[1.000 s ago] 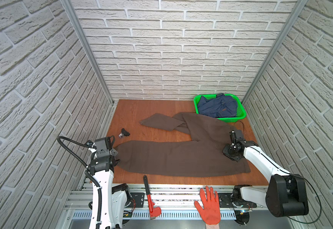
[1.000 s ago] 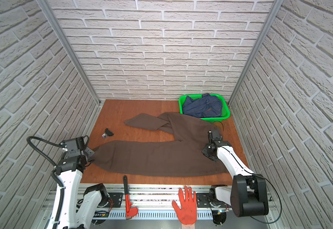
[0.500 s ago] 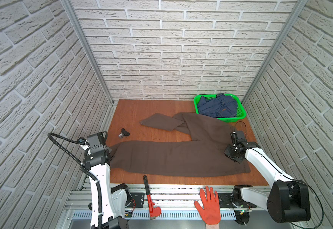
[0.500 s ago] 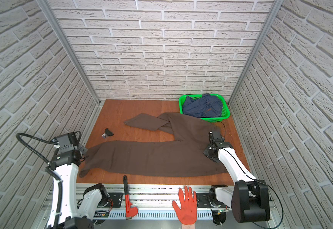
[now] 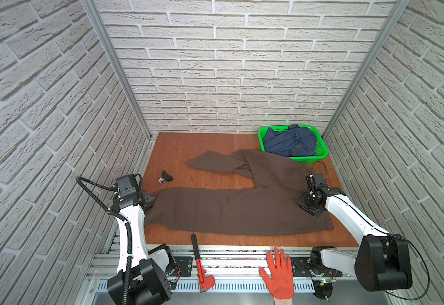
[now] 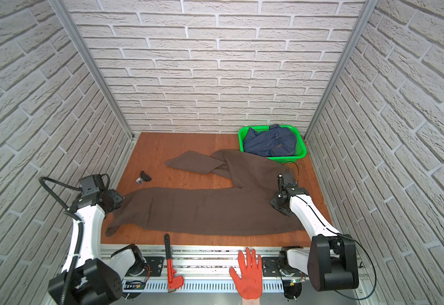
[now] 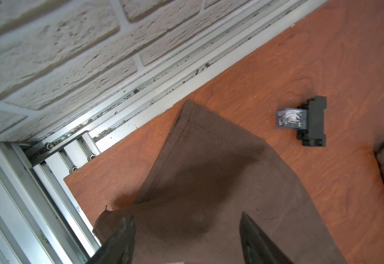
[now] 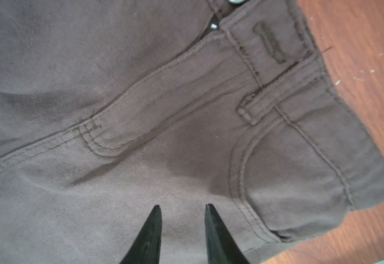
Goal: Fold and stack the trousers
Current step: Flatten out the trousers at the center of the table.
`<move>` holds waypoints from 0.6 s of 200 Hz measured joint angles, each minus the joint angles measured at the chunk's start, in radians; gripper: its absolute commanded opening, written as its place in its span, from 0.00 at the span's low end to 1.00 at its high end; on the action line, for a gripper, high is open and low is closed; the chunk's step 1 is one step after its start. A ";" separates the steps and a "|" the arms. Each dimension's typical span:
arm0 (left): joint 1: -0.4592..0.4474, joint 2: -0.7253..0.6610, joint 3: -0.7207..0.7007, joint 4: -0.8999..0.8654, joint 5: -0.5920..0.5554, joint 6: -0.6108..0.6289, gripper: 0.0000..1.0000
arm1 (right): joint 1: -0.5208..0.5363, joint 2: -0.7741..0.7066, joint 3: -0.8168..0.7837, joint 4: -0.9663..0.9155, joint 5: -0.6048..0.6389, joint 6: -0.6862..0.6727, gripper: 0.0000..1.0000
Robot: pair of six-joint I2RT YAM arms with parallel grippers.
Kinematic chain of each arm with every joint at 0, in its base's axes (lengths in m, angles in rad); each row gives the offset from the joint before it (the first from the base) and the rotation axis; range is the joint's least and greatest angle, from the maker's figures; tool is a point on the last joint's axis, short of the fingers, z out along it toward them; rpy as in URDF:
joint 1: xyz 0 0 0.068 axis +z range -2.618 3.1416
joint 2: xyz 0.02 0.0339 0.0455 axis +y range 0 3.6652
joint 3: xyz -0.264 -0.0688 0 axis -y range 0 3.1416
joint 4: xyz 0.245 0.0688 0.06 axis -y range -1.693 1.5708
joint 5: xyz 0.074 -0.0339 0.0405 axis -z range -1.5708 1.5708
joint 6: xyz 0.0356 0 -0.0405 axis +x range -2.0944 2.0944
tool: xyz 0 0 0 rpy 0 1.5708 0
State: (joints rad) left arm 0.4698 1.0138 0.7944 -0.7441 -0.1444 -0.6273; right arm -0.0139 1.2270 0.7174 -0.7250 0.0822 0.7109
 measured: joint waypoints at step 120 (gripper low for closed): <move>0.018 0.377 -0.002 0.203 -0.072 -0.039 0.61 | 0.042 0.097 0.003 0.060 -0.043 0.000 0.33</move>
State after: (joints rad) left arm 0.4873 1.3903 0.7921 -0.5411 -0.2165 -0.6659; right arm 0.0280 1.3235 0.7208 -0.6655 0.0395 0.7113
